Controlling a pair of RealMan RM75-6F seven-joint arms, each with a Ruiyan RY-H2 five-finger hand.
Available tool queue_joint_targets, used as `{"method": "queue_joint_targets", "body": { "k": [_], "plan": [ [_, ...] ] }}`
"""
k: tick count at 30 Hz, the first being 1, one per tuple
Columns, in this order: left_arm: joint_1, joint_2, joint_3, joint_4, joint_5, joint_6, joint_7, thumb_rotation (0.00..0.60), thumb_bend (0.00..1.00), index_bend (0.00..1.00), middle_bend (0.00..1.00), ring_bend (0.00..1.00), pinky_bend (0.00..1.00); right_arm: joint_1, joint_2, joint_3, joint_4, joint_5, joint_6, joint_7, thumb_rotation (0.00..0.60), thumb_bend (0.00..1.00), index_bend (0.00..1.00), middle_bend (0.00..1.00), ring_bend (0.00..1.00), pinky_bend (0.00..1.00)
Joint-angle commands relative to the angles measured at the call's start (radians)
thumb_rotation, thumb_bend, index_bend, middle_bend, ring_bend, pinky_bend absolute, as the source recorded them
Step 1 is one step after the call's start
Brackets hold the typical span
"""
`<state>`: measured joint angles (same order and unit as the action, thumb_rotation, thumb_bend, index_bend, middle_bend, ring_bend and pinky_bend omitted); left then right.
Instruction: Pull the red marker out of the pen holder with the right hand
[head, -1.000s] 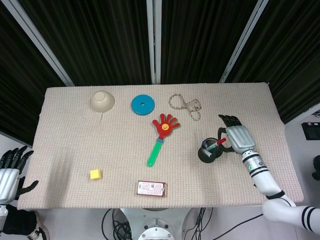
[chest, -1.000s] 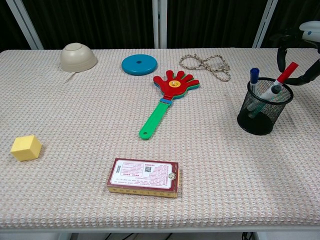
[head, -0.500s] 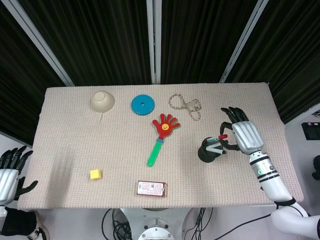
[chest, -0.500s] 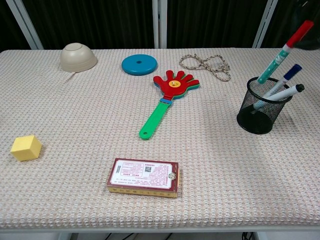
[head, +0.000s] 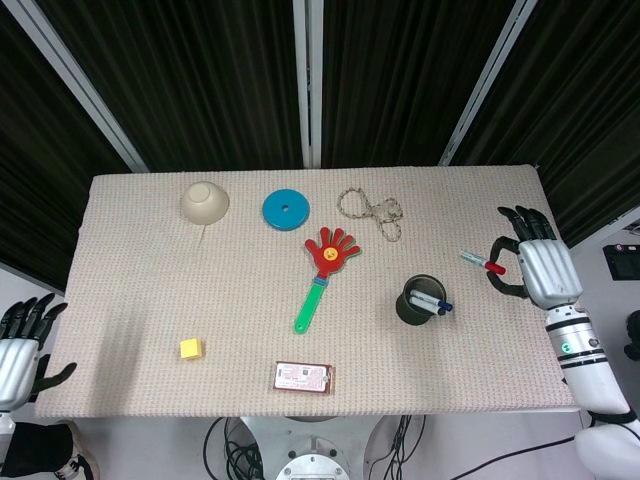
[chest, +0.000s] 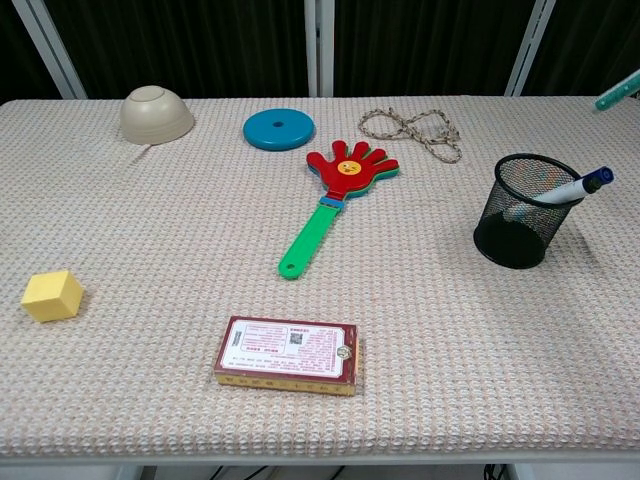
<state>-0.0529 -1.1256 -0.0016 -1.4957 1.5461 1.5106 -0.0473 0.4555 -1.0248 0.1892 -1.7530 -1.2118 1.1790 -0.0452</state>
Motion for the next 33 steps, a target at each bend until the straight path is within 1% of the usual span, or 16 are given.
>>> {"method": "queue_joint_targets", "body": {
  "k": [1,10,14,18,19,21,22,23,25,26,29,31,33],
  "plan": [
    [-0.002,-0.003,0.0,0.002,-0.004,-0.007,0.001,0.6,0.16,0.14,0.04,0.0,0.06,-0.001,-0.042,-0.023,0.063,0.019,-0.035,-0.013,0.6,0.37,0.78,0.1,0.0,0.0],
    [-0.001,-0.006,-0.001,0.01,-0.019,-0.016,-0.004,0.6,0.16,0.14,0.04,0.0,0.06,0.007,-0.179,-0.07,0.216,0.031,-0.103,-0.049,0.6,0.37,0.78,0.1,0.0,0.0],
    [0.001,-0.006,-0.001,0.016,-0.021,-0.016,-0.011,0.6,0.16,0.14,0.04,0.0,0.06,0.001,-0.216,-0.087,0.254,0.02,-0.113,-0.049,0.6,0.37,0.78,0.1,0.0,0.0],
    [0.003,-0.006,0.0,0.02,-0.02,-0.014,-0.017,0.6,0.16,0.14,0.04,0.0,0.06,-0.008,-0.23,-0.107,0.269,0.0,-0.118,-0.053,0.6,0.36,0.77,0.1,0.0,0.0],
    [0.003,-0.007,0.0,0.021,-0.02,-0.014,-0.018,0.6,0.16,0.14,0.04,0.0,0.06,-0.009,-0.225,-0.115,0.266,-0.008,-0.125,-0.055,0.6,0.34,0.73,0.08,0.0,0.0],
    [0.003,-0.007,0.0,0.022,-0.019,-0.013,-0.02,0.6,0.16,0.14,0.04,0.0,0.06,-0.011,-0.204,-0.134,0.247,-0.028,-0.144,-0.053,0.6,0.27,0.57,0.04,0.0,0.0],
    [0.003,-0.007,0.0,0.022,-0.018,-0.012,-0.02,0.6,0.16,0.14,0.04,0.0,0.06,-0.012,-0.192,-0.141,0.236,-0.037,-0.149,-0.051,0.6,0.21,0.36,0.02,0.0,0.0],
    [0.004,-0.006,0.0,0.022,-0.017,-0.01,-0.021,0.6,0.16,0.14,0.04,0.0,0.06,-0.016,-0.175,-0.149,0.218,-0.046,-0.153,-0.049,0.6,0.17,0.21,0.01,0.0,0.0],
    [0.004,-0.006,0.0,0.022,-0.016,-0.009,-0.021,0.6,0.16,0.14,0.04,0.0,0.06,-0.025,-0.147,-0.158,0.186,-0.06,-0.148,-0.046,0.6,0.1,0.02,0.0,0.0,0.0],
    [0.004,-0.006,-0.001,0.021,-0.015,-0.008,-0.02,0.6,0.16,0.14,0.04,0.0,0.06,-0.033,-0.129,-0.163,0.165,-0.072,-0.138,-0.045,0.6,0.08,0.0,0.0,0.0,0.0],
    [0.004,-0.006,-0.001,0.018,-0.012,-0.005,-0.018,0.6,0.16,0.14,0.04,0.0,0.06,-0.061,-0.088,-0.179,0.115,-0.108,-0.094,-0.042,0.6,0.05,0.0,0.0,0.0,0.0],
    [0.003,-0.005,-0.001,0.015,-0.009,-0.004,-0.015,0.6,0.16,0.14,0.04,0.0,0.06,-0.097,-0.056,-0.193,0.082,-0.139,-0.038,-0.038,0.6,0.04,0.0,0.0,0.0,0.0],
    [0.003,-0.005,-0.001,0.012,-0.006,0.0,-0.013,0.6,0.16,0.14,0.04,0.0,0.06,-0.134,-0.039,-0.203,0.072,-0.163,0.021,-0.028,0.6,0.04,0.0,0.0,0.0,0.0]
  ]
}}
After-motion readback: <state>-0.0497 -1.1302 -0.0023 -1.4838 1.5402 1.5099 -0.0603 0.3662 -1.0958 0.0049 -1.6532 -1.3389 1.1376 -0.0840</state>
